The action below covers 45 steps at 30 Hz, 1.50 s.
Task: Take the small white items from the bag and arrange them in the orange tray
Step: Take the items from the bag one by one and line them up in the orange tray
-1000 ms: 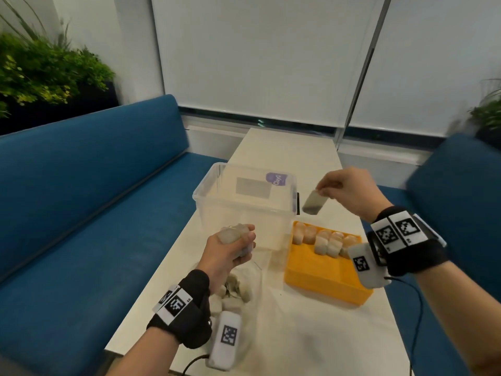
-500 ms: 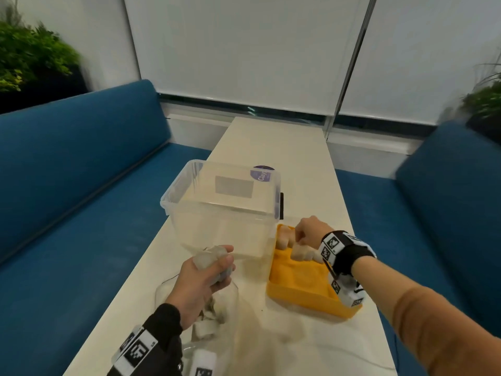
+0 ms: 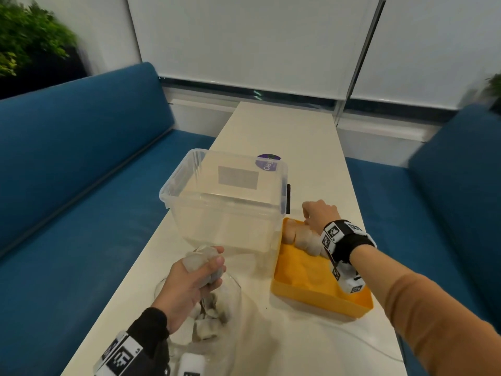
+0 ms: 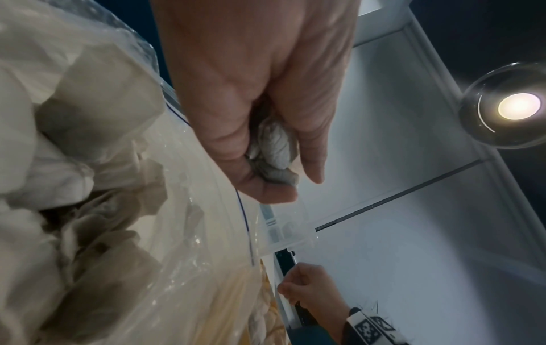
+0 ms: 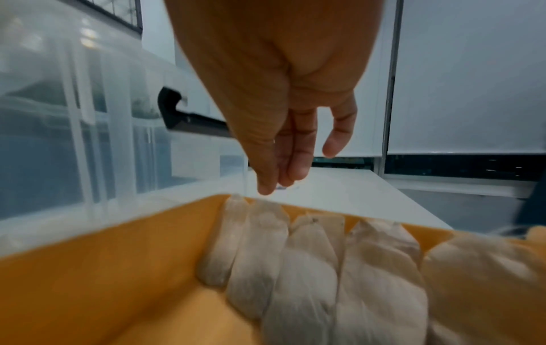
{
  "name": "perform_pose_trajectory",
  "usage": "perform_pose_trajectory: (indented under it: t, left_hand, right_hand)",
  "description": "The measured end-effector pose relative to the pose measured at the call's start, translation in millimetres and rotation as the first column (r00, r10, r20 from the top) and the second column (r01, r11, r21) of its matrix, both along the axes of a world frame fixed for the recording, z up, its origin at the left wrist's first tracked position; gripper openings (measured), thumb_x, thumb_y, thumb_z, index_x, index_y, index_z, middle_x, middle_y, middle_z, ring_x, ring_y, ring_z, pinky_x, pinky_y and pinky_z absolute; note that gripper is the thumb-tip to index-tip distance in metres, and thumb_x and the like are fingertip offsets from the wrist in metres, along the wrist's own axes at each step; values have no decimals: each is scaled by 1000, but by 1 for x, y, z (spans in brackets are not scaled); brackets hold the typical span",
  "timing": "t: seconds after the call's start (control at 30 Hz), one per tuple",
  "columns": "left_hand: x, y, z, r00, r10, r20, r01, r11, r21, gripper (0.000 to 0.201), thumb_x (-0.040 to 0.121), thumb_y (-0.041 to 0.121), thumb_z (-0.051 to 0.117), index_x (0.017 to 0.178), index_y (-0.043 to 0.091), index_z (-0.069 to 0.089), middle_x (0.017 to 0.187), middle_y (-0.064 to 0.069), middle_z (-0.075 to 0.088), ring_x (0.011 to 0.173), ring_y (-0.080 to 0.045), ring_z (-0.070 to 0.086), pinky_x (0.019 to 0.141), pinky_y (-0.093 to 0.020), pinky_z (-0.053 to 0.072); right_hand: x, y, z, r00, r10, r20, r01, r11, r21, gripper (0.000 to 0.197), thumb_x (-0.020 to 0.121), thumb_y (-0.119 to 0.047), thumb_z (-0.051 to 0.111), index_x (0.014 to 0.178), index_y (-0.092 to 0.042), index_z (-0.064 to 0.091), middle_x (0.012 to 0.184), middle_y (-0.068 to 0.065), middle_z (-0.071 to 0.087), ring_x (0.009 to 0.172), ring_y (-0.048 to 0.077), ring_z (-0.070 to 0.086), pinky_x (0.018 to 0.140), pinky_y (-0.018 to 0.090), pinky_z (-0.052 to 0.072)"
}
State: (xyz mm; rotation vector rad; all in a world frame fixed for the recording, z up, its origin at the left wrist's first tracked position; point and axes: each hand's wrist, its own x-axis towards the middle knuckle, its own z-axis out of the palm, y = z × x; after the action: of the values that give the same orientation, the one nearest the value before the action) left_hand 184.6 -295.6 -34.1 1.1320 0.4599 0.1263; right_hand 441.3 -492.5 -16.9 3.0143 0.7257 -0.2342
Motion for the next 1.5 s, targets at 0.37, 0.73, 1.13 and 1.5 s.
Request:
perform_pose_trajectory:
  t: [0.37,0.73,1.13,1.5]
  left_hand:
    - [16,-10,22,984,-167,67,173,982,-82,48,80,-8,66,125,3,52,114,-20,69,108,-31,66,80,-32,58]
    - [10,-24,47,949,-316,20,308,937,167,37,88,7,66,123,13,57,102,-9,72,91,-19,68,74,-27,55]
    - [5,-21,48,983,-122,136,85,964,253,21,85,14,70,103,8,65,84,-8,70,75,-15,66,61,-22,52]
    - [12,-24,34,992,-84,91,56,960,275,12,84,14,72,95,10,68,91,-11,71,80,-16,66,62,-23,52]
  right_hand:
    - [-109,13,83,973,228,36,-196,734,650,9,90,-19,61,94,-15,67,81,-4,66,72,10,61,67,13,47]
    - [-153,44,80,915,389,-102,-194,648,736,6,84,-27,68,84,-21,69,82,-4,67,68,5,60,64,12,47]
    - [-145,27,96,928,350,-129,-103,571,814,12,83,-27,70,93,-21,72,77,-8,69,67,3,62,67,20,53]
    - [-128,1,126,930,367,26,-274,643,715,11,84,-14,68,94,-11,73,80,-2,72,67,6,66,70,15,54]
